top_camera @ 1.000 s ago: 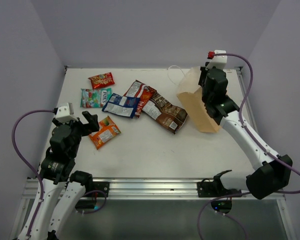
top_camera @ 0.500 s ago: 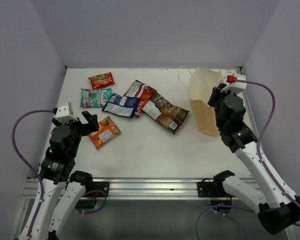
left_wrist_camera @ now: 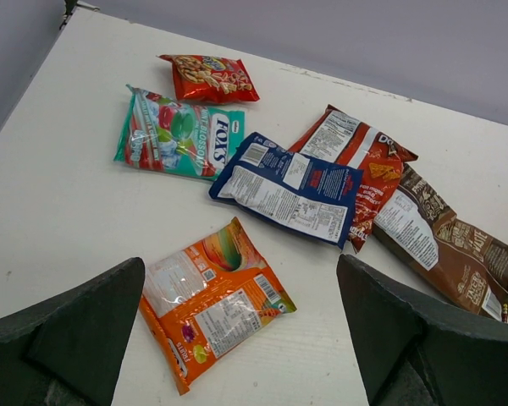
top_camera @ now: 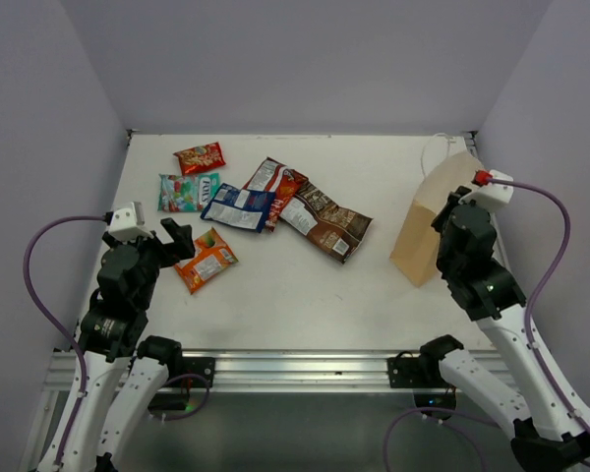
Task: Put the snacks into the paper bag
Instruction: Adjust the paper bag at the center of the board.
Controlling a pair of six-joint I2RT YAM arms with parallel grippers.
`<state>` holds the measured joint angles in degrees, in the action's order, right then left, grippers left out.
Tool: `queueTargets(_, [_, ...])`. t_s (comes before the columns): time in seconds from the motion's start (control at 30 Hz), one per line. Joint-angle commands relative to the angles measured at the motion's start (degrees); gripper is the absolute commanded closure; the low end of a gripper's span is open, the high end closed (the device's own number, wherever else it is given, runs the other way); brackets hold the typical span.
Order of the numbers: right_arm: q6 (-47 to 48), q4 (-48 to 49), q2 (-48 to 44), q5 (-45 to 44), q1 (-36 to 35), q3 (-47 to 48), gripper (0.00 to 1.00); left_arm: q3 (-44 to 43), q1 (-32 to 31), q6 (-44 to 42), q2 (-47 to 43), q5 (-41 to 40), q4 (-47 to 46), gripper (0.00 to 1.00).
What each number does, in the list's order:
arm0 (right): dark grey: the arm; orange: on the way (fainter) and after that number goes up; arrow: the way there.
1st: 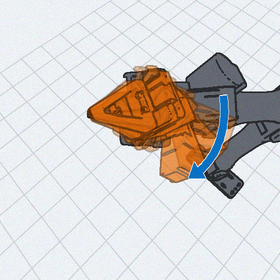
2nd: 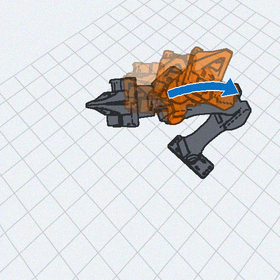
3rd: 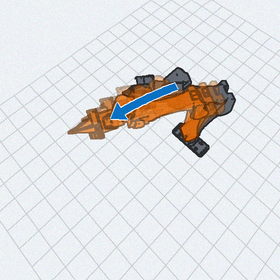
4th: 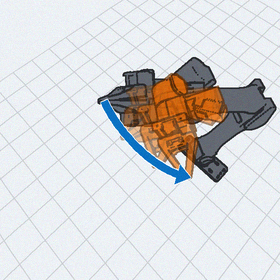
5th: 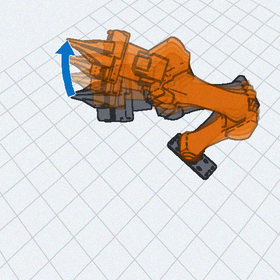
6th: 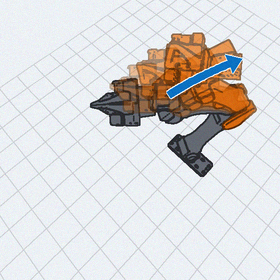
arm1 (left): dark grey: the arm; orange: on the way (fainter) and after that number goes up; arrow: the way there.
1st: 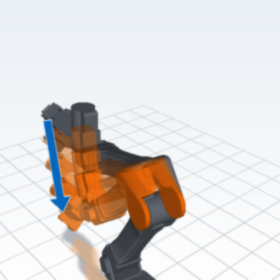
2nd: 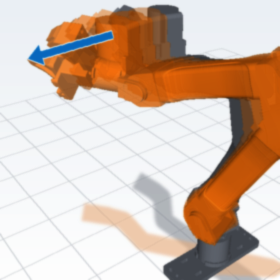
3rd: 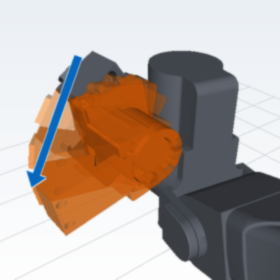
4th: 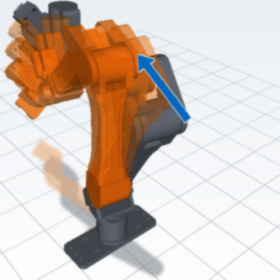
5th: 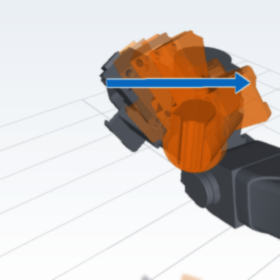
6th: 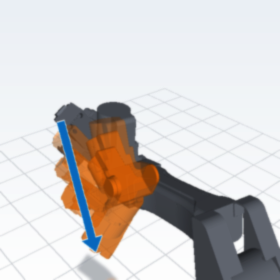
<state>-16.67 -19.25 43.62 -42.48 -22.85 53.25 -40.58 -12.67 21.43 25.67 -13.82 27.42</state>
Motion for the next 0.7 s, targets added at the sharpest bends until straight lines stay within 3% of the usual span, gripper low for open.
queueTargets(0.0, [-3.5, -4.7, -2.3, -6.3, -0.1, 0.1, 0.81, 0.5, 0.5, -0.7, 0.4, 0.6, -2.8, 0.00])
queueTargets(0.3, [-8.7, -12.1, -5.7, -11.6, 0.0, -0.1, 0.78, 0.4, 0.6, -0.7, 0.7, 1.0, -3.0, 0.00])
queueTargets(0.43, [-12.3, -14.7, -7.9, -11.5, -0.1, -0.4, 0.71, 0.5, 0.6, -0.7, 0.9, 1.0, -3.0, 0.00])
queueTargets(0.63, [-15.6, -19.0, -8.9, -11.1, -0.1, 0.6, 0.48, 0.6, 0.6, -0.7, 0.7, 1.3, -3.2, 0.00])
queueTargets(0.67, [-16.2, -19.6, -8.6, -11.2, -0.1, 0.9, 0.39, 0.6, 0.6, -0.7, 0.6, 1.2, -3.2, 0.00])
